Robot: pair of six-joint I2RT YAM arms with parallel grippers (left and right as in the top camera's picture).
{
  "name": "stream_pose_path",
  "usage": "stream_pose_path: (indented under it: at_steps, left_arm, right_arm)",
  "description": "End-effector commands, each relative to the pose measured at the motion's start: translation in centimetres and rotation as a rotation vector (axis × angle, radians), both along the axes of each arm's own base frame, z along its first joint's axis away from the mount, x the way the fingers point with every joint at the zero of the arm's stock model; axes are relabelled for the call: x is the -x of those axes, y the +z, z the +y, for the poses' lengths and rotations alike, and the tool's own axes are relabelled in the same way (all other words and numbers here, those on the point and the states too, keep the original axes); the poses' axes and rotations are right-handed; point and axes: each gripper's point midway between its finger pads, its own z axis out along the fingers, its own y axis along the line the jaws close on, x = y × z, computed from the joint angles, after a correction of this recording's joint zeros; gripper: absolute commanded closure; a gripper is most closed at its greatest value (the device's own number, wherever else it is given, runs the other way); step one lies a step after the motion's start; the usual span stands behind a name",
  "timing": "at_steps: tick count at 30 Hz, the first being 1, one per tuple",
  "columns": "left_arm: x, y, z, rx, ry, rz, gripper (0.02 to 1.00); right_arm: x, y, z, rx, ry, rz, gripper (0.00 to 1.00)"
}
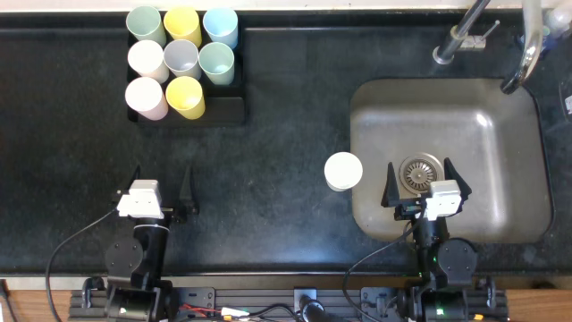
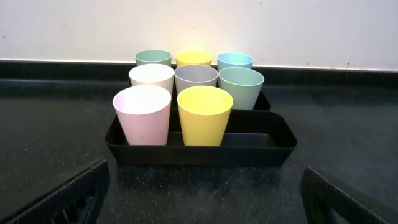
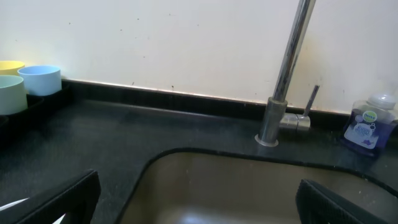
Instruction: Store Cups
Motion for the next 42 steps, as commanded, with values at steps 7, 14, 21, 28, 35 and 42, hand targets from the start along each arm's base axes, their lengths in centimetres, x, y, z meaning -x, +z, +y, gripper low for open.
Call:
stream_pose_path:
  at_steps: [7,14,21,28,35,42]
  left_arm:
    - [0.0,0.1,-0.1,-0.015,-0.007,-0.007,0.020]
    - [0.0,0.1,-0.1,-0.015,-0.007,-0.007,0.020]
    - [0.0,0.1,-0.1,-0.015,-0.007,-0.007,0.020]
    - [0.0,0.1,-0.1,-0.015,-0.007,-0.007,0.020]
    - [0.0,0.1,-0.1,-0.015,-0.007,-0.007,0.020]
    - [0.0,0.1,-0.1,-0.015,-0.007,-0.007,0.020]
  right_arm:
    - [0.0,0.6,-0.1,0.002,-0.005,-0.031,0.007]
    - [2.4,8.2,1.5,-0.048,0.093,-0.025,0.003]
    - [0.8,8.0,2.5,-0.075,0.131,0.503,0.003]
    - [-2.5,2.7,4.8,0.094,0.169,1.053,0.003]
    - [-4.4,-2.0,6.9,0.309,0.203,1.343,0.005]
    - [-4.3,-5.1,8.0,0.419,0.358,1.434,0.003]
